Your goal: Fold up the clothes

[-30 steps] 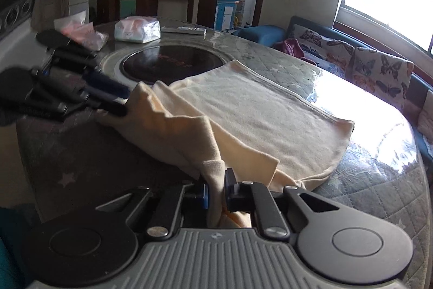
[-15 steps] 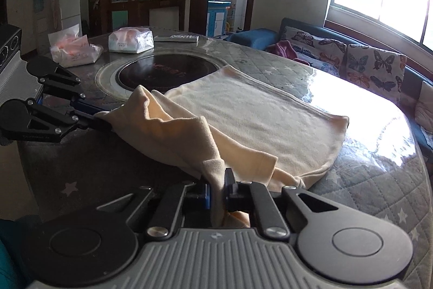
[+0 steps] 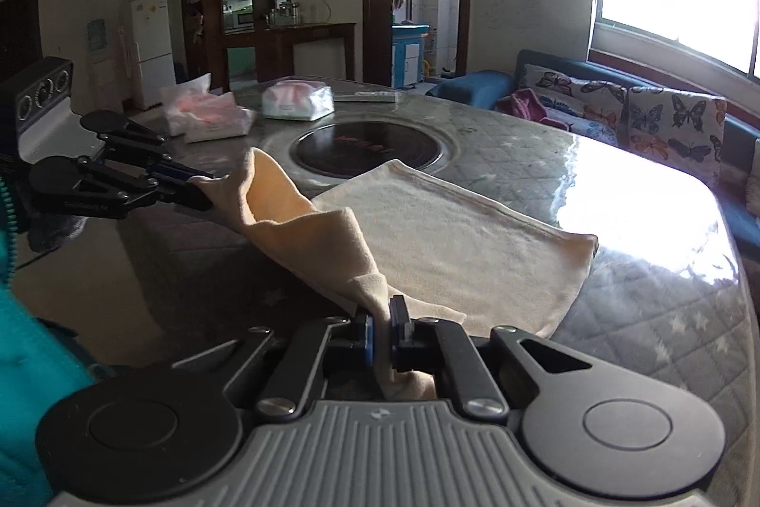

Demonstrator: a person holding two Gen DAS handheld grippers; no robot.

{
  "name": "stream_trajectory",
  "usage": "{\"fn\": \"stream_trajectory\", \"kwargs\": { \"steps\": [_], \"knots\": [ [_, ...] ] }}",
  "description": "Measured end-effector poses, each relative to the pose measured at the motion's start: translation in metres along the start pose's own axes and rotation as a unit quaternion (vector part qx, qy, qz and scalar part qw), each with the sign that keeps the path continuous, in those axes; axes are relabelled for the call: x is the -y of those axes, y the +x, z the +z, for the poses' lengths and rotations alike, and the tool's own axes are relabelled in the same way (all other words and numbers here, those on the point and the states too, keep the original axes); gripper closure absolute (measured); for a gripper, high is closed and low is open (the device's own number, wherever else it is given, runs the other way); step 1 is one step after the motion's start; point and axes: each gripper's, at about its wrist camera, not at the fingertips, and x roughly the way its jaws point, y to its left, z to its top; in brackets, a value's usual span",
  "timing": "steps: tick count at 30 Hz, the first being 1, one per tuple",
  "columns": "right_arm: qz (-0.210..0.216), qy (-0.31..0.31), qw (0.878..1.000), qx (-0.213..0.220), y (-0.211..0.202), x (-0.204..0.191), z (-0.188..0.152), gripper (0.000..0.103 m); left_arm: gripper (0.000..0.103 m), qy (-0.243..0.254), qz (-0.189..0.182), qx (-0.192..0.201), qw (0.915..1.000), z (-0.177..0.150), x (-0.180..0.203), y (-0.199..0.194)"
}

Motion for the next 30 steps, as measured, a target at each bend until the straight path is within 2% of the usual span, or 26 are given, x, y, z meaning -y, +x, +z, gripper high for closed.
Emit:
{"fn": "stream_trajectory", "kwargs": {
  "steps": [7,12,16,19,23,26,27,30],
  "knots": [
    [-0.005,0.005,1.000,0.004,0.004,0.004,0.006,0.098,0.092,-0.012,0.014,0.013,0.9997,0.019,-0.016,0.016],
    [-0.014,0.007,1.000,0.016,0.016,0.030,0.034,0.098,0.092,-0.036,0.017,0.021,0.9990,0.044,-0.051,0.042],
    [-0.021,0.016,1.000,0.018,0.032,0.055,0.058,0.098,0.093,-0.051,0.026,0.010,0.9983,0.063,-0.084,0.079],
    [-0.028,0.026,0.999,0.009,0.062,0.083,0.079,0.098,0.093,-0.065,0.035,-0.007,0.9973,0.072,-0.110,0.117],
    [-0.042,0.053,0.998,-0.015,0.113,0.116,0.090,0.098,0.094,-0.080,0.055,-0.032,0.9947,0.070,-0.132,0.169],
    [-0.060,0.083,0.994,-0.024,0.148,0.135,0.081,0.097,0.093,-0.084,0.080,-0.054,0.9918,0.061,-0.140,0.201],
    [-0.064,0.099,0.993,-0.030,0.158,0.140,0.077,0.095,0.090,-0.084,0.089,-0.063,0.9905,0.058,-0.142,0.209],
    [-0.074,0.134,0.987,-0.040,0.176,0.151,0.063,0.085,0.089,-0.090,0.099,-0.080,0.9878,0.052,-0.146,0.219]
  ]
}}
